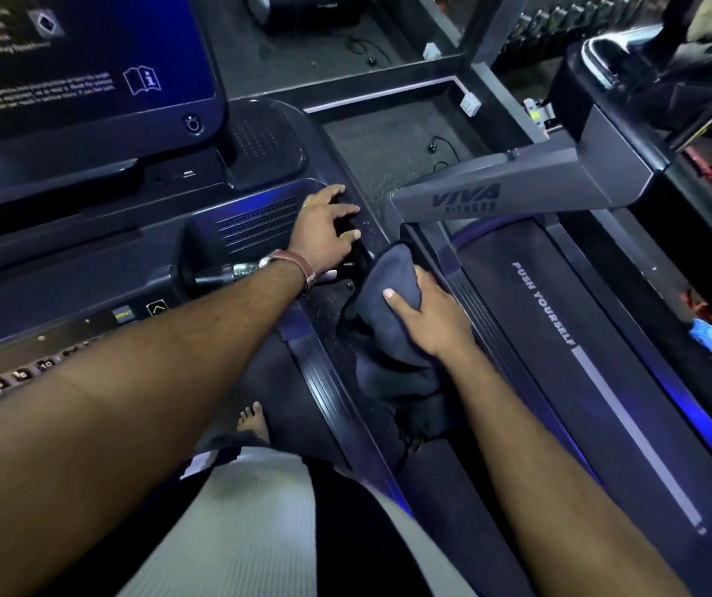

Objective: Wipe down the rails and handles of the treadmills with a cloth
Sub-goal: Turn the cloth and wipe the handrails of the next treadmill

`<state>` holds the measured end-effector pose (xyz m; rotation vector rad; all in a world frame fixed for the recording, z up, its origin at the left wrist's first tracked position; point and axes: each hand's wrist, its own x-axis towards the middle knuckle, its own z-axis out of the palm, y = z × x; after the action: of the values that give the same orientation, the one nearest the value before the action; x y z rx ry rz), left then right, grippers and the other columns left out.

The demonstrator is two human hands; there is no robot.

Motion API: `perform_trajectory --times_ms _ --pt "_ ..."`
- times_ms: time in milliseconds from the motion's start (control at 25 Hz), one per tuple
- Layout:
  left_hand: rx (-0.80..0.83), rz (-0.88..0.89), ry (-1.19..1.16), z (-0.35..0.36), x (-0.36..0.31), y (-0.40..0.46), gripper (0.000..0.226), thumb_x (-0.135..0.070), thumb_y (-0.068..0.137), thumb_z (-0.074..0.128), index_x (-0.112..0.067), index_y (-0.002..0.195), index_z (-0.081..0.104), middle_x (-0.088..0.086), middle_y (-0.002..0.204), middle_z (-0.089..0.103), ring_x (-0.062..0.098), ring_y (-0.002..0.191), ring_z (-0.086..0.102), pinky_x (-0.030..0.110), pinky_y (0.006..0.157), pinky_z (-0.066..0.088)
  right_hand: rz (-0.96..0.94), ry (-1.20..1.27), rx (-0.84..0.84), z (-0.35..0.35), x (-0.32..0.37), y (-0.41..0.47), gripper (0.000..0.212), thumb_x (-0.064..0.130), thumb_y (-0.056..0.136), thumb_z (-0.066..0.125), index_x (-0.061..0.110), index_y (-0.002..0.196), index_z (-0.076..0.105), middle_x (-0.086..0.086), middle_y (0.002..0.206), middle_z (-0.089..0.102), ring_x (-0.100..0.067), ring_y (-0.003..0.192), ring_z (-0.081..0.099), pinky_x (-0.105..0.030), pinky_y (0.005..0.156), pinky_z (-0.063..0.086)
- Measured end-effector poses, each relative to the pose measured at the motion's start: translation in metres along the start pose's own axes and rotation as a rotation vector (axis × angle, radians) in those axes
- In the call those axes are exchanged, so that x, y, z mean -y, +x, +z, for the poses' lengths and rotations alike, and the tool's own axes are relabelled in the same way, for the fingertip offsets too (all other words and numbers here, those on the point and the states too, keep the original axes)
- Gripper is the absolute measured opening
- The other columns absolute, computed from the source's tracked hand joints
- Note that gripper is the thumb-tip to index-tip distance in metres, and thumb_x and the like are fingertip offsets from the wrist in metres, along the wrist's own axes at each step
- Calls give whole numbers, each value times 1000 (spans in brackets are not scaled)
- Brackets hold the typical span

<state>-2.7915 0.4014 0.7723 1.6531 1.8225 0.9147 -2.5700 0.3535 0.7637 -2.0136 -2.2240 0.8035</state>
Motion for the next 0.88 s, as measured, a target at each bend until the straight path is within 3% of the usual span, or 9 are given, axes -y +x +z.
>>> perform_trajectory --times_ms 80,160,240,320,400,560,640,720,880 --pt "3 -18 -19 1 0 2 40 -12 77 74 -12 116 68 7 145 43 24 131 36 20 109 21 103 178 106 -5 1 7 80 82 78 30 25 128 56 -7 129 63 -32 115 59 -39 93 47" --pt "-2 -35 -22 2 0 4 40 -12 75 75 -14 115 69 6 146 43 24 131 36 19 108 20 213 228 115 -8 24 26 84 78 84 27 13 129 57 -16 132 60 -34 119 57 -42 99 45" --pt "-17 -36 -25 2 1 5 40 -13 74 76 -15 113 69 6 145 44 24 130 37 20 108 22 137 -30 -20 -3 48 35 73 65 94 26 11 140 41 -19 137 52 -38 118 54 -46 94 45" --pt "-14 -33 -22 1 2 6 42 -14 73 78 -14 114 69 5 145 44 24 130 38 23 110 23 -146 -315 -165 9 48 20 68 53 97 34 13 151 19 -18 145 40 -39 114 53 -47 86 49" --pt "-3 -49 -37 2 4 8 46 -15 72 78 -14 117 67 5 147 41 25 132 38 28 113 25 -216 -387 -143 16 41 3 70 50 99 34 17 154 7 -15 153 27 -37 120 50 -48 87 51" --pt "-7 -100 -25 5 4 12 46 -14 76 73 -18 121 65 3 152 35 26 134 36 27 114 24 50 -235 -245 18 84 38 64 53 100 28 18 152 17 -10 149 36 -37 117 52 -50 89 48" --pt "47 -82 56 -4 6 17 45 -18 76 70 -23 120 65 0 151 37 25 134 34 30 110 26 -92 -292 -265 22 73 35 63 48 101 29 18 154 14 -9 156 28 -36 122 48 -49 97 45" --pt "88 9 271 -20 11 30 47 -25 73 70 -28 119 64 -1 148 40 25 133 33 39 106 28 -129 -273 -139 17 54 34 63 49 101 29 23 155 10 -6 159 22 -34 132 41 -49 103 41" --pt "57 57 528 -57 35 49 52 -22 72 65 -29 123 60 5 148 37 27 134 32 45 108 25 174 -167 -187 21 113 74 64 56 98 29 25 153 16 -6 155 31 -34 130 42 -52 101 39"
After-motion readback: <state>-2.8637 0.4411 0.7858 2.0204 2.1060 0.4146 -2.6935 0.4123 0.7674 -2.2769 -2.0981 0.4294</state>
